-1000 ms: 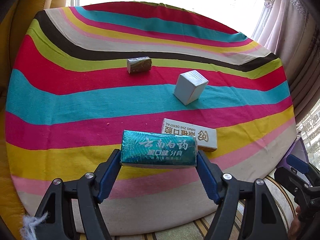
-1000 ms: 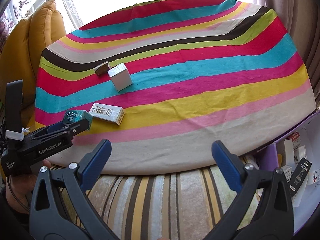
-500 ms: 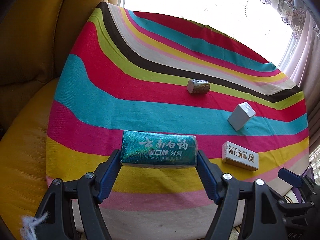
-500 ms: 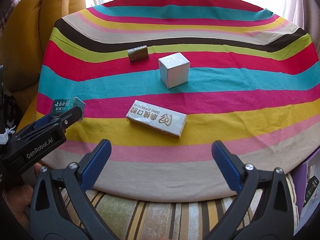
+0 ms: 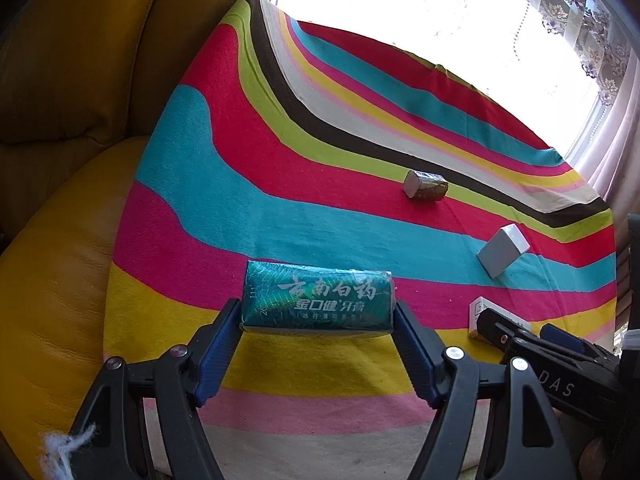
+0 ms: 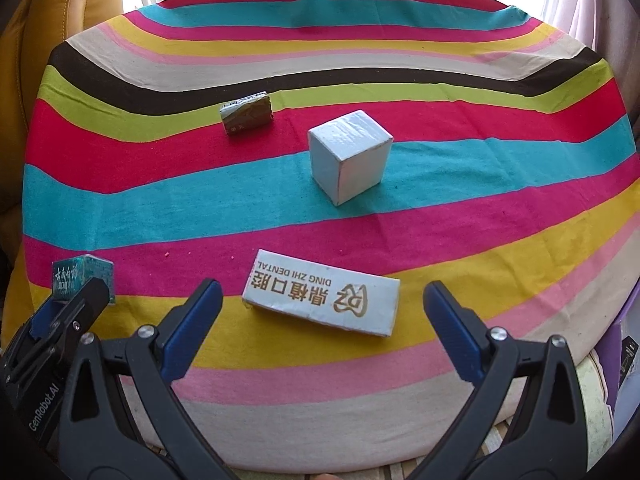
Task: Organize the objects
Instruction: 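Grasp the teal toothpaste box with the left tool while the right tool grasps the white DING ZHI DENTAL box, then carry the teal toothpaste box and DING ZHI DENTAL box over the purple box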
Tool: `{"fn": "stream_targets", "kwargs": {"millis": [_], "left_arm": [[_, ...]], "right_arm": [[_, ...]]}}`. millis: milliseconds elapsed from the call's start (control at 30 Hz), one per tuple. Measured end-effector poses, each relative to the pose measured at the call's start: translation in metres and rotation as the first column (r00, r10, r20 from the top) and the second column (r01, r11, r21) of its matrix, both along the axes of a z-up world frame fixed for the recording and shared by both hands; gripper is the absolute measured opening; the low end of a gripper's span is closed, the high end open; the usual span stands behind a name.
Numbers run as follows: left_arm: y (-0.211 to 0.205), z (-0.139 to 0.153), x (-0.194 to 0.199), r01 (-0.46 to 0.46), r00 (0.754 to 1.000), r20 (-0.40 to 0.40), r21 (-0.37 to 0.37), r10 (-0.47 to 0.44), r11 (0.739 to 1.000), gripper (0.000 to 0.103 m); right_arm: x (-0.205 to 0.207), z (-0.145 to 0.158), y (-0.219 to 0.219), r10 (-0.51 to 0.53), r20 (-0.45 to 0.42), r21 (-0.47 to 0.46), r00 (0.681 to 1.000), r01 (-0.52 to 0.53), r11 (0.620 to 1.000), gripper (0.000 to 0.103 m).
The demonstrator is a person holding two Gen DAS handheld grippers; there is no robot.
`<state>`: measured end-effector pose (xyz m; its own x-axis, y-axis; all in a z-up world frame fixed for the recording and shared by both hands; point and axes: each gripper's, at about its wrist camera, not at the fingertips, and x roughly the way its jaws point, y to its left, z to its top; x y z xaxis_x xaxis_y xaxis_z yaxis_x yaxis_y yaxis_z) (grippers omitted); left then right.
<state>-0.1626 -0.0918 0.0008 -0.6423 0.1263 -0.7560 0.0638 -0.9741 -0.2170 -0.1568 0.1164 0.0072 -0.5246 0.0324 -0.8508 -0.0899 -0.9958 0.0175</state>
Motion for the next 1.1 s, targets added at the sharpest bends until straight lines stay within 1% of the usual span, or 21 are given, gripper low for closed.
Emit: {"fn": "stream_targets", "kwargs": {"millis": [167, 233, 267, 667, 900, 1100], "left_arm": [[0.001, 0.000, 0.001, 0.004, 1.000, -0.003, -0.007, -0.004, 1.000, 0.074], [0.002, 0.000, 0.002, 0.004, 1.000, -0.006, -0.014, -0.004, 1.000, 0.074], [0.003, 0.001, 0.002, 0.005, 1.000, -0.007, -0.018, -0.005, 1.000, 0.074], [0.020, 0.012, 0.009, 0.040, 0.999, -0.024, -0.054, -0.041, 0.998, 0.074], [0.046, 0.020, 0.016, 0.095, 0.995, -0.029, -0.081, -0.098, 0.992, 0.074], [0.076, 0.027, 0.025, 0.151, 0.987, -0.033, -0.105, -0.155, 0.983, 0.074]], "right_arm": [[-0.006, -0.007, 0.000, -0.023, 0.018, 0.006, 1.000, 0.023, 1.000, 0.101], [-0.007, -0.010, 0.001, -0.027, 0.027, 0.006, 0.999, 0.027, 1.000, 0.093], [-0.007, -0.011, 0.001, -0.025, 0.034, 0.005, 0.999, 0.025, 1.000, 0.086], [0.003, -0.003, 0.018, -0.026, 0.011, -0.011, 1.000, 0.026, 1.000, 0.086], [0.017, 0.007, 0.041, -0.035, -0.020, -0.013, 0.999, 0.035, 0.999, 0.086], [0.033, 0.018, 0.068, -0.065, -0.050, -0.021, 0.997, 0.064, 0.998, 0.086]]}}
